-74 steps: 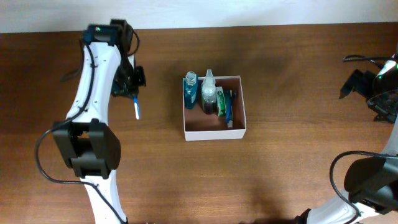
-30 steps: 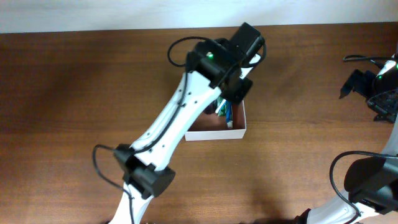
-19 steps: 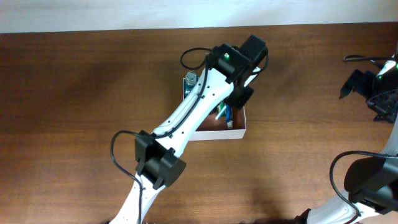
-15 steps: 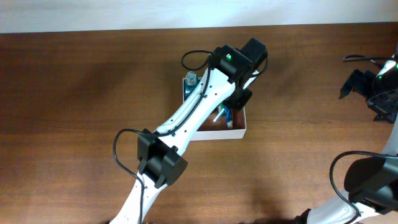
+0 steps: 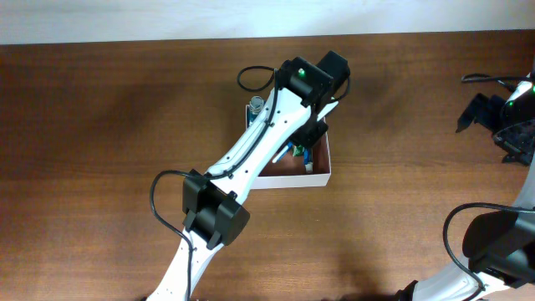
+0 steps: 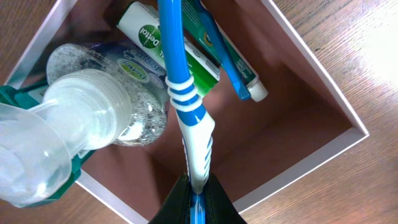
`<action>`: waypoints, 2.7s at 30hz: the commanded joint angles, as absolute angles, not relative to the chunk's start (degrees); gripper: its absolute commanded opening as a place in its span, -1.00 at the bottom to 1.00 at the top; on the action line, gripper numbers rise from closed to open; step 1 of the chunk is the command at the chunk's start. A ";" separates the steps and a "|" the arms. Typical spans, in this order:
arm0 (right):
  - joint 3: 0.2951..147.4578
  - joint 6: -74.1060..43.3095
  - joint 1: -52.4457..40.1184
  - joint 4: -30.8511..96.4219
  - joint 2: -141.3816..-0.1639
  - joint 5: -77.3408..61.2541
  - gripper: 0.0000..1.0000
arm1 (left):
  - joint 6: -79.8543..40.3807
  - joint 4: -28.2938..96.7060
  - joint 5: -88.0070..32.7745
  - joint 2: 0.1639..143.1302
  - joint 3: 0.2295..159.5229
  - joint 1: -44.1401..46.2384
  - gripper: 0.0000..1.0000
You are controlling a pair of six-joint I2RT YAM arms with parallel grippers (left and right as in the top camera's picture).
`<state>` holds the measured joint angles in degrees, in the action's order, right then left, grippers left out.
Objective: Pack container
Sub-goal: 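Lower the toothbrush into the box beside the toothpaste, then open the left gripper to release the toothbrush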
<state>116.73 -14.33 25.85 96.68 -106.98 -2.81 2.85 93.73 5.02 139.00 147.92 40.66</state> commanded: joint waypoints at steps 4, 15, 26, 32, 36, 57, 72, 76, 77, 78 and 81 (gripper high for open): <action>116.51 -13.93 25.89 96.66 -106.21 -2.48 0.98 | 7.20 93.95 5.19 139.74 147.79 40.23 -0.85; 116.51 -13.93 25.89 96.66 -106.21 -2.48 0.98 | 7.16 93.47 5.28 140.27 145.29 40.21 -0.84; 116.51 -13.93 25.89 96.66 -106.21 -2.48 0.98 | 5.61 91.02 5.43 140.53 141.78 39.83 -0.84; 116.51 -13.93 25.89 96.66 -106.21 -2.48 0.98 | 5.61 90.94 5.43 140.57 141.60 39.55 -0.84; 116.51 -13.93 25.89 96.66 -106.21 -2.48 0.98 | 5.61 90.96 5.41 140.57 141.56 39.20 -0.84; 116.51 -13.93 25.89 96.66 -106.21 -2.48 0.98 | 4.38 91.22 5.45 140.57 141.58 38.83 -0.44; 116.51 -13.93 25.89 96.66 -106.21 -2.48 0.98 | 3.92 96.71 4.05 139.02 155.00 38.96 -0.15; 116.51 -13.93 25.89 96.66 -106.21 -2.48 0.98 | 3.90 96.71 3.42 137.19 160.94 38.96 -0.01; 116.51 -13.93 25.89 96.66 -106.21 -2.48 0.98 | 3.90 96.71 2.66 136.42 162.12 38.94 0.02; 116.51 -13.93 25.89 96.66 -106.21 -2.48 0.98 | 3.90 96.71 1.98 135.63 162.93 38.94 0.03; 116.51 -13.93 25.89 96.66 -106.21 -2.48 0.98 | 3.88 96.71 1.06 132.05 164.27 38.94 0.09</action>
